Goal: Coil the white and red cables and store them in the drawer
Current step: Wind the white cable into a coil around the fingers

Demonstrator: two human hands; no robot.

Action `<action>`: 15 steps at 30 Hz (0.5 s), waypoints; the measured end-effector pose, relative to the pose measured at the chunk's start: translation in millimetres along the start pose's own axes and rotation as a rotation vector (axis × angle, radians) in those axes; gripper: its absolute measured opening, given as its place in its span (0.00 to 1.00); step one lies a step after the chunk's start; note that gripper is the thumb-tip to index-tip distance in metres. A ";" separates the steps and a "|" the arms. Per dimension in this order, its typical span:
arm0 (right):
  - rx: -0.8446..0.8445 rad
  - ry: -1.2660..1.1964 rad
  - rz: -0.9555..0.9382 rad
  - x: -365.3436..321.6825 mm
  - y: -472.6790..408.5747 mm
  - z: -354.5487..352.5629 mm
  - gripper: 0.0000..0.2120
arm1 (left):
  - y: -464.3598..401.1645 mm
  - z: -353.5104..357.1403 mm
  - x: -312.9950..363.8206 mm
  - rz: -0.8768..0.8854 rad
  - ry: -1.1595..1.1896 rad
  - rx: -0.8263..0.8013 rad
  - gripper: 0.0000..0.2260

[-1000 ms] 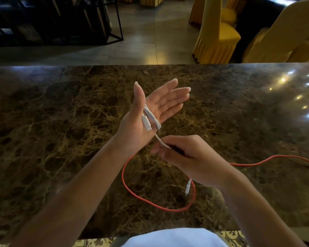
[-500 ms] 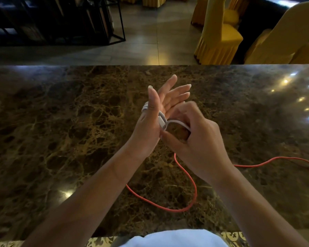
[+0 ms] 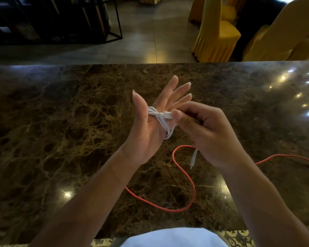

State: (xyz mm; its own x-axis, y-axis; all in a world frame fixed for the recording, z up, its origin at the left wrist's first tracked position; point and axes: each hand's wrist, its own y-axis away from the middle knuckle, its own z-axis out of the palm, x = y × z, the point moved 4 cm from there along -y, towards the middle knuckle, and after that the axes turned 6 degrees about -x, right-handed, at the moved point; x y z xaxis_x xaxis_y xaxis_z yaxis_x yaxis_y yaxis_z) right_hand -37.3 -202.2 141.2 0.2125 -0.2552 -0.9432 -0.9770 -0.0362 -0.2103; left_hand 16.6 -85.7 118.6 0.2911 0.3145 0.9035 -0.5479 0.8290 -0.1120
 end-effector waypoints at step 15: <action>0.220 0.108 -0.076 4.9 5.0 14.7 0.05 | 5.6 1.3 -12.2 -0.031 0.154 0.145 0.43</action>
State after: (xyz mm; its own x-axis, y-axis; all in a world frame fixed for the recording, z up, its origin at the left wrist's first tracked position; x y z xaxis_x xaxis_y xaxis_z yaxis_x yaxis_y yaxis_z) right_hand -40.8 -189.4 131.8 0.2703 -0.3620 -0.8921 -0.9281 0.1484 -0.3414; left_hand 8.9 -85.5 107.4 0.4201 0.3664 0.8302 -0.6405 0.7678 -0.0147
